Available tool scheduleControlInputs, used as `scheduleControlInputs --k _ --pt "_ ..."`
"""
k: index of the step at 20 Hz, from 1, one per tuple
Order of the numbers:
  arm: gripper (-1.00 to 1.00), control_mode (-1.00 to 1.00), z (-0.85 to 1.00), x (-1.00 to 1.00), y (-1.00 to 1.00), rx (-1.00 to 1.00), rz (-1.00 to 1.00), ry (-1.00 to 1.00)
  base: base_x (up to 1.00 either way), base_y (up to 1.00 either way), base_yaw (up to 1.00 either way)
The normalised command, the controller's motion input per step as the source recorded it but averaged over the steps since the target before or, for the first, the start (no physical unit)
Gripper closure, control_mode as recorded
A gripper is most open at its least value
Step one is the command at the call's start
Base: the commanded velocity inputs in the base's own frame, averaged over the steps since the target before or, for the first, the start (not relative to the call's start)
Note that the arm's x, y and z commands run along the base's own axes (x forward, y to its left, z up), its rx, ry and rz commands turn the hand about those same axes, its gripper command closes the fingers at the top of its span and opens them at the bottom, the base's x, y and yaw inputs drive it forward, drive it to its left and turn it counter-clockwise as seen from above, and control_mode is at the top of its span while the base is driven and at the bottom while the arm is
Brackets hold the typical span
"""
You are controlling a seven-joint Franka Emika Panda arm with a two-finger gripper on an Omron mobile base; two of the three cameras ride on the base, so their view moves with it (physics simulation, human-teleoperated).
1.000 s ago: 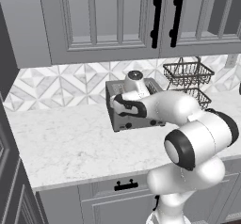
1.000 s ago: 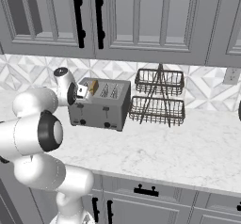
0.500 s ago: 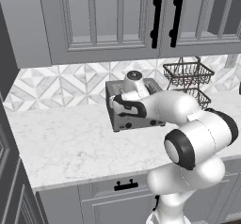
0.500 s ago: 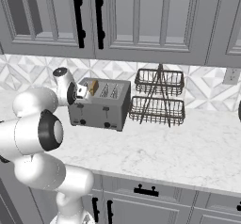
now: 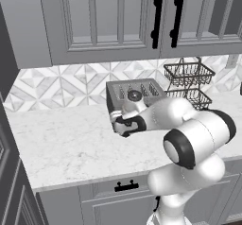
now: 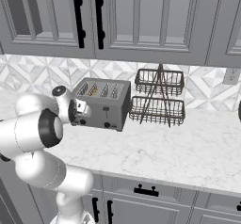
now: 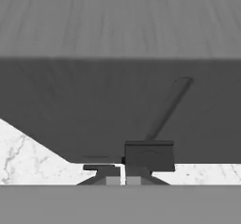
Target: Start the toaster. Once the lever pops up, take the bread to the plate on the dining counter.
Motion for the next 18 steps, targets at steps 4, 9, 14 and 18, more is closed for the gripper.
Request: scheduleControlInputs --k 4,9,14,18 --pt "1.0 -1.0 -0.73 -0.1 0.0 0.0 0.0 -0.2 0.0 0.0 0.0" --pt "1.0 -1.0 0.55 -0.6 -0.06 0.08 -0.02 -0.21 0.0 0.0 0.0" --pt "1.0 -1.0 1.0 -0.49 -0.16 0.24 -0.02 -0.02 0.0 0.0 0.0" --pt "1.0 -1.0 1.0 -0.25 -0.07 0.24 0.0 0.02 0.0 0.0 0.0"
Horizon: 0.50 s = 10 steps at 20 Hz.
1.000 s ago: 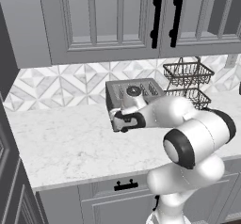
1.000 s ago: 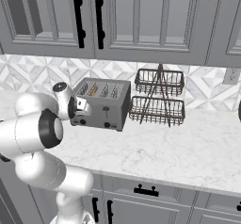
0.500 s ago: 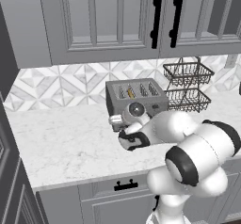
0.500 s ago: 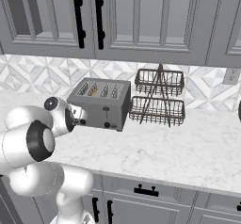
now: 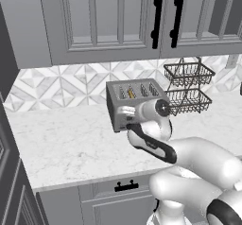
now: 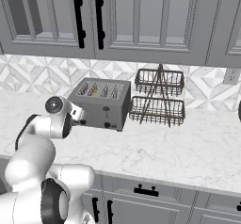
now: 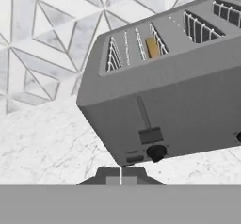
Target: Start the toaster. Once the lever pops up, take the bread to the plate on the dining counter.
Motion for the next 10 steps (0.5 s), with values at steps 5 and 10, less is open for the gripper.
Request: scheduleControlInputs --k 5,10 --pt "1.0 -1.0 1.0 -0.01 0.0 0.15 0.0 0.11 0.0 0.0 0.0" --pt "1.0 -1.0 1.0 -0.23 0.0 0.03 0.0 0.26 0.0 0.0 0.0"
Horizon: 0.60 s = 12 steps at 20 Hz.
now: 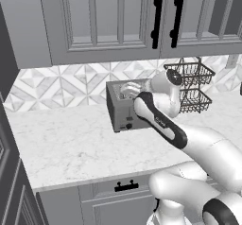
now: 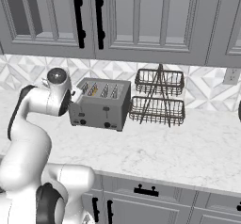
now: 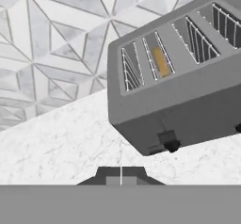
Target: Start the toaster. Once the lever pops up, take the bread to the plate on the dining counter.
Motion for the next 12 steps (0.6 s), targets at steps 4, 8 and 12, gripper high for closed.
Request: scheduleControlInputs --k 4,8,12 --pt "1.0 -1.0 0.91 -0.52 -0.06 0.0 0.0 0.28 0.0 0.0 0.0" --pt "1.0 -1.0 0.43 -0.66 -0.29 -0.1 0.0 0.1 0.0 0.0 0.0" --pt "1.0 -1.0 0.09 -0.25 -0.25 -0.26 0.0 0.01 0.0 0.0 0.0"
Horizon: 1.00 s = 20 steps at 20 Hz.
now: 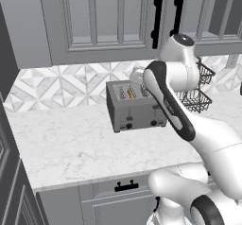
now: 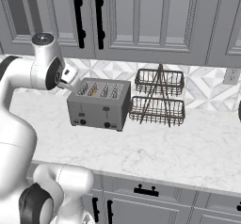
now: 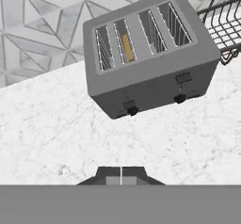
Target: Start the toaster. Once the lever pops up, take the bread to the plate on the dining counter.
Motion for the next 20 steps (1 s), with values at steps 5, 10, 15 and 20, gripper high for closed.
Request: scheduleControlInputs --k 5,10,15,20 --pt "-1.0 -1.0 0.0 0.0 -0.09 -0.25 0.05 -0.01 0.0 0.0 0.0" --pt "-1.0 -1.0 0.0 -0.04 -0.14 -0.08 0.08 -0.08 0.0 0.0 0.0" --pt "-1.0 -1.0 0.0 -0.17 -0.12 0.0 0.06 -0.15 0.0 0.0 0.0" --pt "-1.0 -1.0 0.01 -0.04 0.0 0.0 0.06 -0.18 0.0 0.0 0.0"
